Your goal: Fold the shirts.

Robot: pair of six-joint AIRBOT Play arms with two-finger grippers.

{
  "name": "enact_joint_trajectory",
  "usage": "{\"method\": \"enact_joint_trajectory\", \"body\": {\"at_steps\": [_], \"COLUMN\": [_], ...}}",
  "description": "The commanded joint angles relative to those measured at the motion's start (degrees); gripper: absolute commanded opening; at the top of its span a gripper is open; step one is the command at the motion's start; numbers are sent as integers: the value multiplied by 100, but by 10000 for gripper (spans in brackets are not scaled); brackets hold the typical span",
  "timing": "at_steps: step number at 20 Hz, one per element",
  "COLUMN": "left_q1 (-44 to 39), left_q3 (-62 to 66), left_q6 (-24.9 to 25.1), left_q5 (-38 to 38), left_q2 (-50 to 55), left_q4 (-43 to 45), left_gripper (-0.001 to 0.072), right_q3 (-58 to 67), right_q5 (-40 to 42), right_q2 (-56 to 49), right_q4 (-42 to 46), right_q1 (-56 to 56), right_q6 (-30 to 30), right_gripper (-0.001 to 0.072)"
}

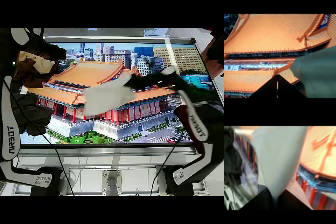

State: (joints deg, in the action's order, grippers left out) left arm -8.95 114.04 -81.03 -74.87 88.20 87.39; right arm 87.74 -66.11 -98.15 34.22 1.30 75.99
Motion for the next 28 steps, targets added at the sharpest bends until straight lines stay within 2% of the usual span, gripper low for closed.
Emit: {"method": "enact_joint_trajectory", "body": {"at_steps": [1, 3, 12, 16, 21, 25, 26, 27, 28], "left_q1": [4, 4, 4, 4, 4, 4, 4, 4, 4], "left_q3": [-2, -2, -2, -2, 0, -2, 0, -2, -2], "left_q6": [-17, -22, -170, -170, -170, -173, -173, -173, -173], "left_q5": [0, -4, -468, -476, -472, -476, -481, -485, -496], "left_q2": [2, 2, 2, 0, 2, 2, 2, 2, 2], "left_q4": [-42, -50, -291, -575, -986, -1137, -1141, -1156, -1156], "left_gripper": [22, 22, 22, 22, 22, 22, 22, 22, 22], "right_q3": [140, 140, 140, 140, -76, -737, -892, -984, -1016], "right_q5": [-564, -997, -2142, -2732, -3206, -3073, -3086, -3110, -3158], "right_q2": [566, 850, 1921, 2120, 2120, 2120, 2120, 2120, 2122], "right_q4": [741, 1023, 1574, 2354, 4645, 4658, 4693, 4743, 4734], "right_q1": [-1217, -1987, -5128, -6218, -6454, -6441, -6441, -6441, -6441], "right_q6": [595, 837, 964, 953, 890, 798, 763, 765, 769], "right_gripper": [28, 28, 27, 27, 27, 35, 98, 216, 284]}}
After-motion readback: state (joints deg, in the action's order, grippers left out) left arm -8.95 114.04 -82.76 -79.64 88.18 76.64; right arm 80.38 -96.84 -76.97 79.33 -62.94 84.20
